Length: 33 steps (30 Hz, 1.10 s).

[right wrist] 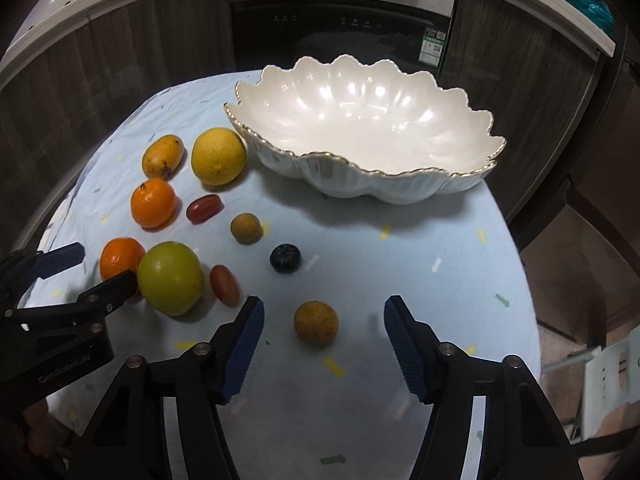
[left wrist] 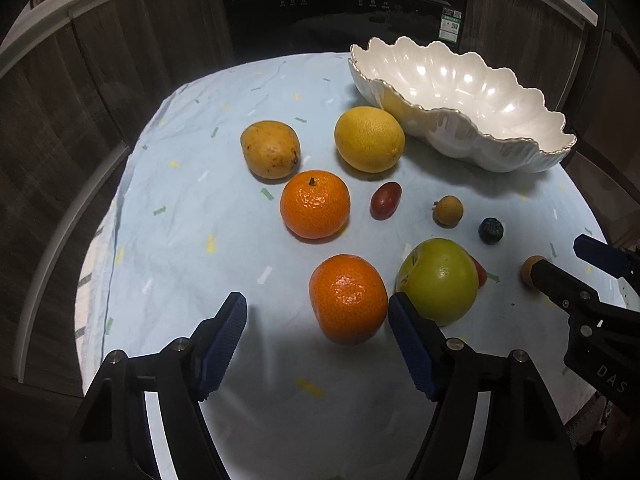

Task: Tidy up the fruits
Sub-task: 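Grasp the mandarin with the left tool while the right tool grasps the small brown fruit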

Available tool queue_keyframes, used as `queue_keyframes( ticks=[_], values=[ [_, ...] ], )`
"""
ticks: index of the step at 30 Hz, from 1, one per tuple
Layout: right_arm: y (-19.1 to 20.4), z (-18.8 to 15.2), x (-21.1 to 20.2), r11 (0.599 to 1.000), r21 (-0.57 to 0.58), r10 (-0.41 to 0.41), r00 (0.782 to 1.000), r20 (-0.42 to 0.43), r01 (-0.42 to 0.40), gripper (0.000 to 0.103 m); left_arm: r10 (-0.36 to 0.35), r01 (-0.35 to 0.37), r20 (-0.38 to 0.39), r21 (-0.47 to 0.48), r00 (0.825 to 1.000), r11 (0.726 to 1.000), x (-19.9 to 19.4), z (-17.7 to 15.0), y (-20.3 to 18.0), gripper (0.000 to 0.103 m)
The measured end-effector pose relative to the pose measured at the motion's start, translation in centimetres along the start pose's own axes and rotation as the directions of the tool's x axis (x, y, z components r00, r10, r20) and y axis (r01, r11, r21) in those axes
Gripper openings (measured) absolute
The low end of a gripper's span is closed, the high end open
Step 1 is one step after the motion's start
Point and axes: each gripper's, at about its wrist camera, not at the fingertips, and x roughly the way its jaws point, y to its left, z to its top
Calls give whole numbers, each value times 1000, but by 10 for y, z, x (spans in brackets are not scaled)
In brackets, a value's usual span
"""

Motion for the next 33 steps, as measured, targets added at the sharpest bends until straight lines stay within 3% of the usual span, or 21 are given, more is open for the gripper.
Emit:
queue_keyframes(
  ticks=[11, 14, 17, 20, 22, 33],
  values=[
    [-3, -4, 22, 999, 24, 23, 998, -57, -21, 44, -16, 15, -34, -9, 999, 1000, 18, 1, -2, 66],
    [-4, -4, 26, 999, 28, 29, 997, -66, -27, 43, -24, 24, -33, -8, 999, 1000, 20, 2, -5, 63],
    [-5, -5, 30, 998, 37, 48, 996, -81, -45, 31, -40, 40, -31, -11, 999, 999, 21, 1, -7, 57],
    [-4, -5, 30, 998, 35, 58, 996, -74, -56, 28, -56, 55, -27, -8, 998, 998, 21, 3, -10, 49],
    [-4, -5, 30, 998, 32, 58, 996, -73, -55, 28, -68, 68, -25, -2, 997, 998, 19, 2, -12, 41],
    [-4, -4, 15, 998, 28, 50, 998, -41, -49, 27, -57, 57, -9, -2, 998, 998, 3, 1, -11, 40]
  ],
)
